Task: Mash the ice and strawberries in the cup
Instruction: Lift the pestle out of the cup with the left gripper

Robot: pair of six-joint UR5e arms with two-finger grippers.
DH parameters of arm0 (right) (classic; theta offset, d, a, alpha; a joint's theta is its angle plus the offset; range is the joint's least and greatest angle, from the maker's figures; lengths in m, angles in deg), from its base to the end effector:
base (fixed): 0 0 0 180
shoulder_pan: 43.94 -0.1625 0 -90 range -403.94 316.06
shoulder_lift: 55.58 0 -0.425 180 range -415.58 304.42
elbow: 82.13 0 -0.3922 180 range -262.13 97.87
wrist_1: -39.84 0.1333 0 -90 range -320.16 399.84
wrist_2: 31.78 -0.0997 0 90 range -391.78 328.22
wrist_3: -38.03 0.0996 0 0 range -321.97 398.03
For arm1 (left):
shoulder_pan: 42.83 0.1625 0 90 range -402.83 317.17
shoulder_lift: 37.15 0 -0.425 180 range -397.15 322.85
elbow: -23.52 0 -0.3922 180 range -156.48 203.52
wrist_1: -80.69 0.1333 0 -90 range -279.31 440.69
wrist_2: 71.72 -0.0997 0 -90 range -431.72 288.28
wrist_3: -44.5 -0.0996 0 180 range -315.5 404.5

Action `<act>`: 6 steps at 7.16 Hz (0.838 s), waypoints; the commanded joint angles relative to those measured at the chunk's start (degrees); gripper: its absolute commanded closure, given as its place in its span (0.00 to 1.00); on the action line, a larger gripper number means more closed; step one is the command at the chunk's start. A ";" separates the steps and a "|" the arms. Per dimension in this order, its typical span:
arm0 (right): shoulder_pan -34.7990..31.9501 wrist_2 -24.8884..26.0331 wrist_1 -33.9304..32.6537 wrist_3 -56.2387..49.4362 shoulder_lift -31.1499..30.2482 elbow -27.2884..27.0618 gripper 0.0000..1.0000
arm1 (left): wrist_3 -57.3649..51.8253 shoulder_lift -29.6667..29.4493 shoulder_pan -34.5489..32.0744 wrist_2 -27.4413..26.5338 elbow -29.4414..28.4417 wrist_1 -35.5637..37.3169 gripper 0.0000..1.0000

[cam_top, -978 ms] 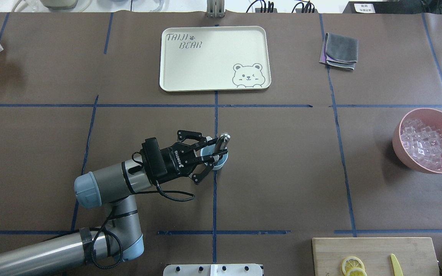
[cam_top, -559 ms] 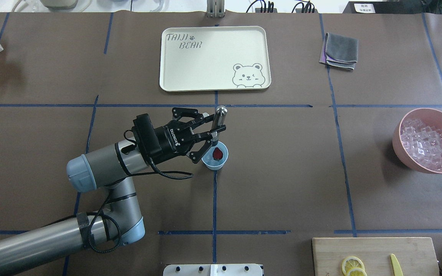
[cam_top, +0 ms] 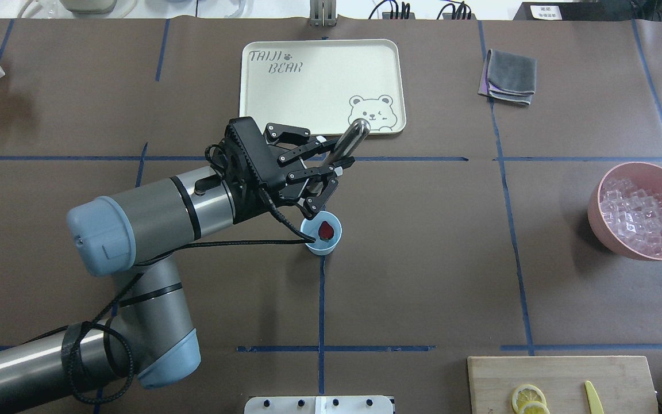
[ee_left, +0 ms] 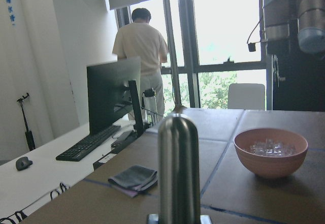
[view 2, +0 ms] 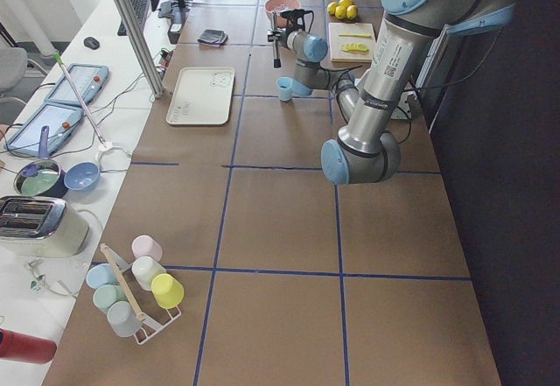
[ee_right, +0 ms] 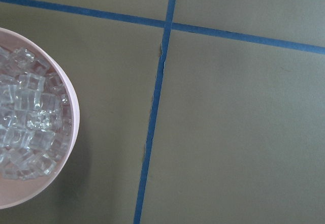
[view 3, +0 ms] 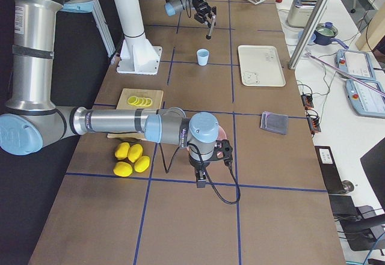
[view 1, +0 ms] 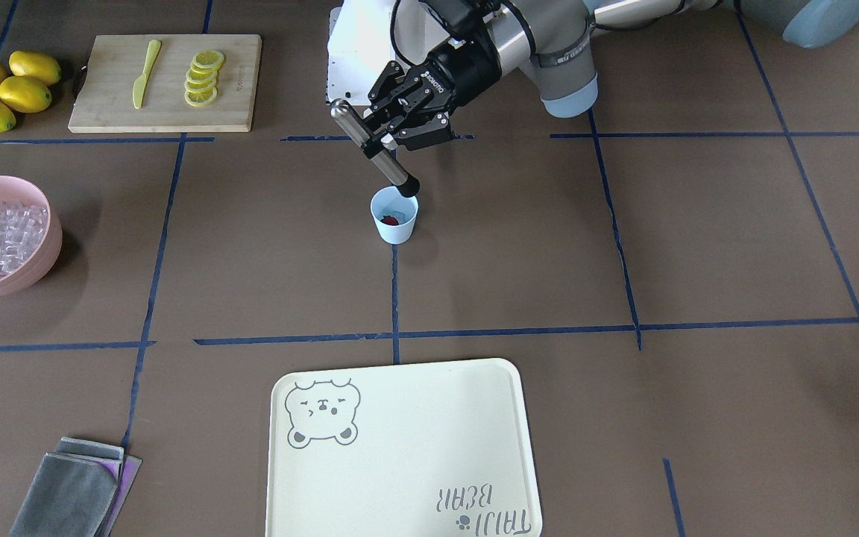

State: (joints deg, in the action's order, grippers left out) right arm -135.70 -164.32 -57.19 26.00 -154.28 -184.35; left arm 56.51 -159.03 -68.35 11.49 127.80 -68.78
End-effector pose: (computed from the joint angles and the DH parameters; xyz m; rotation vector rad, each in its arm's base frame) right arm 0.0789 -0.4200 0.6379 0.0311 -0.7446 -0.1481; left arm 0.4469 -0.3741 0.1178 1.5231 1.0932 0.5284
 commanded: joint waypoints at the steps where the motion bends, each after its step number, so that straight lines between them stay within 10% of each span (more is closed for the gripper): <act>1: 0.00 0.00 0.00 -0.01 0.00 0.00 0.01 | -0.06 0.24 -1.28 0.02 12.06 32.63 1.00; 4: 0.00 0.00 0.00 -0.01 0.00 -0.09 0.01 | -0.06 3.47 -5.92 1.76 12.61 51.50 1.00; 6: 0.00 0.00 0.00 -0.01 -0.09 -0.09 0.01 | -0.23 10.30 -16.17 13.41 11.74 56.74 1.00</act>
State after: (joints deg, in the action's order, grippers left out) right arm -135.70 -164.32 -57.19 25.99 -154.31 -184.43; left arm 56.33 -152.99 -78.67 18.47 139.83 -14.93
